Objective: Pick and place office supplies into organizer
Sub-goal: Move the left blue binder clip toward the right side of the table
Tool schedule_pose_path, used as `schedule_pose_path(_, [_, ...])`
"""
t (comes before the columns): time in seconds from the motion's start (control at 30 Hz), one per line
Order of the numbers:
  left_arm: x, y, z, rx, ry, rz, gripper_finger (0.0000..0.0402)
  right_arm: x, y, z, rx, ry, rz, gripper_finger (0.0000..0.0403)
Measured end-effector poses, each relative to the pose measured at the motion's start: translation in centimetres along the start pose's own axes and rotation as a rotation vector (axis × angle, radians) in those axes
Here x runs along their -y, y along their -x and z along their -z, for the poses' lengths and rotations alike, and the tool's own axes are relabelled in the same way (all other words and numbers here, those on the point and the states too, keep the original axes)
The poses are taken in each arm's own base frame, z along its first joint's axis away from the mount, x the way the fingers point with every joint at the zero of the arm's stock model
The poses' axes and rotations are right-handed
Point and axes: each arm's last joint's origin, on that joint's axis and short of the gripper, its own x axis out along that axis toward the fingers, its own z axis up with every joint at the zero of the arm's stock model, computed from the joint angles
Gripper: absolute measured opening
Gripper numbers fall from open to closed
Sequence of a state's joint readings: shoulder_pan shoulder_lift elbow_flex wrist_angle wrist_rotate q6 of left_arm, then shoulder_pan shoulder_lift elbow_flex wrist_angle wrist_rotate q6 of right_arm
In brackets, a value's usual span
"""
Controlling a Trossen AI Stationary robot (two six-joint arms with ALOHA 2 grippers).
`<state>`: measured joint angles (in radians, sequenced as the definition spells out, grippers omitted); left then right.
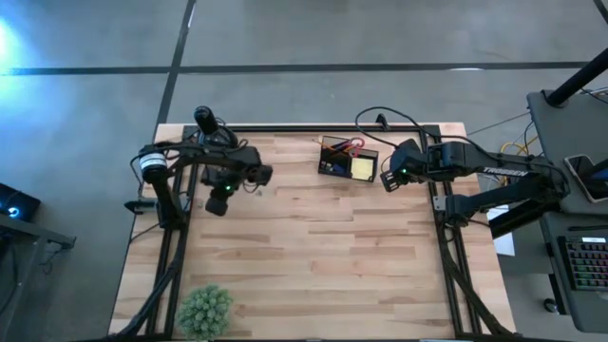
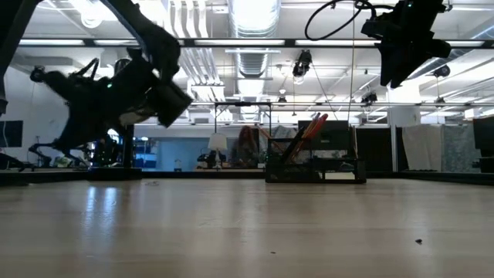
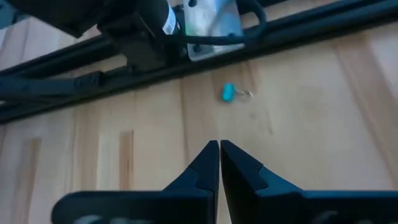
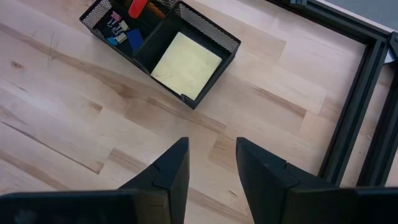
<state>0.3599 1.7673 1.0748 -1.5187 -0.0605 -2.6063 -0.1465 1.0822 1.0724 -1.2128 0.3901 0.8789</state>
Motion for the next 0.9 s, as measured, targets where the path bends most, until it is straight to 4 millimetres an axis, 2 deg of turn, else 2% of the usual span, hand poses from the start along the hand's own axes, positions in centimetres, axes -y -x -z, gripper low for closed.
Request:
schedule_pose_path(0.23, [-0.8,-3.6,-0.8,0.052,0.025,-0.035,0.0001,0.0,0.0,0.0,0.0,0.0,0.0,0.0123])
schedule_pose_path(0.47, [-0.8,-6.9,-0.8,0.053,0.056,0.017,0.0001,0.0,0.0,0.0,0.0,0.0,0.0,0.0123])
schedule_pose_path(0.7, [-0.6,-8.3,-1.4,0.13,0.088,0.065,0.0001,0.0,0.0,0.0,0.0,0.0,0.0,0.0123])
schedule_pose_path(0.9, [-0.2,-9.3,-1.2,0.09,0.103,0.105,0.0001,0.0,0.0,0.0,0.0,0.0,0.0,0.0123])
